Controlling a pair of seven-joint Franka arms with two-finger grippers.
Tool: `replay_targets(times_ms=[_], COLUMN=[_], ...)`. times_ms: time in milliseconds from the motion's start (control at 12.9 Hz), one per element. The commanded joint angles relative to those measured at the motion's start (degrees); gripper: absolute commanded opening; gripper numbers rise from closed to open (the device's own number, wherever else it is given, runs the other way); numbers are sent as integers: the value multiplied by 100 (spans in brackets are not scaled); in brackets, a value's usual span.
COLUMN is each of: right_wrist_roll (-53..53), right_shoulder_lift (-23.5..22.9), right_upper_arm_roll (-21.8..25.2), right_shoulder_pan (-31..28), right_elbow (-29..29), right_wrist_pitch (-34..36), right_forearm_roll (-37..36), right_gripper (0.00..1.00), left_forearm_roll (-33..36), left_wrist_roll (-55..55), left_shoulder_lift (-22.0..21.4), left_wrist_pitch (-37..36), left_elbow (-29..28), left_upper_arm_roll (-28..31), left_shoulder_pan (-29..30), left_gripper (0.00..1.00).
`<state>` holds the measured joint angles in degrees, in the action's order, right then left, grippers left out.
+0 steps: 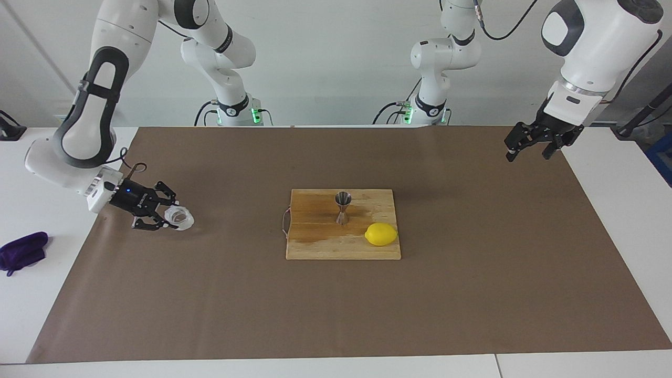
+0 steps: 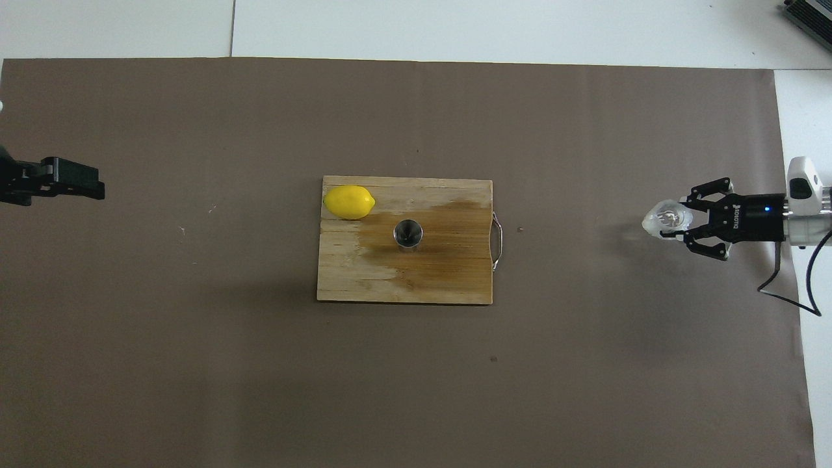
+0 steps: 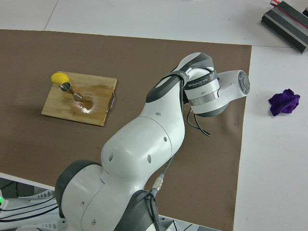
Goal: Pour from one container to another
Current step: 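Lift the glass cup with the right gripper and carry it toward the metal cup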
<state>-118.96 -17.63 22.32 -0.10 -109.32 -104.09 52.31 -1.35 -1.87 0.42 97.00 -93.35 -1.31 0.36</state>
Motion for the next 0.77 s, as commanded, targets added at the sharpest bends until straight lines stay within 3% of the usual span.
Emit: replay_targets(times_ms=[0,464,696], right_wrist_roll=[723,1990,2516], right_shoulder_lift=[400,743,778], right_upper_arm_roll=[-341,-1229,-1704], right_shoulder_pan=[-25,-25,-25], right_elbow=[-72,147,314], right_wrist_pitch=[-112,-628,-894], right_forearm_roll=[-239,-300,-757], right_gripper=[23,22,23], left_forearm_roll=[109,100,100], left_wrist_roll=[2,2,2], left_shoulder_lift=[-78,-78,-78], left_wrist_pitch=[-32,-32,-32], left_elbow=[-69,-78,-69], left_upper_arm_roll=[8,8,8], left_shoulder_pan=[-10,-1,-10], left_gripper=[100,100,100])
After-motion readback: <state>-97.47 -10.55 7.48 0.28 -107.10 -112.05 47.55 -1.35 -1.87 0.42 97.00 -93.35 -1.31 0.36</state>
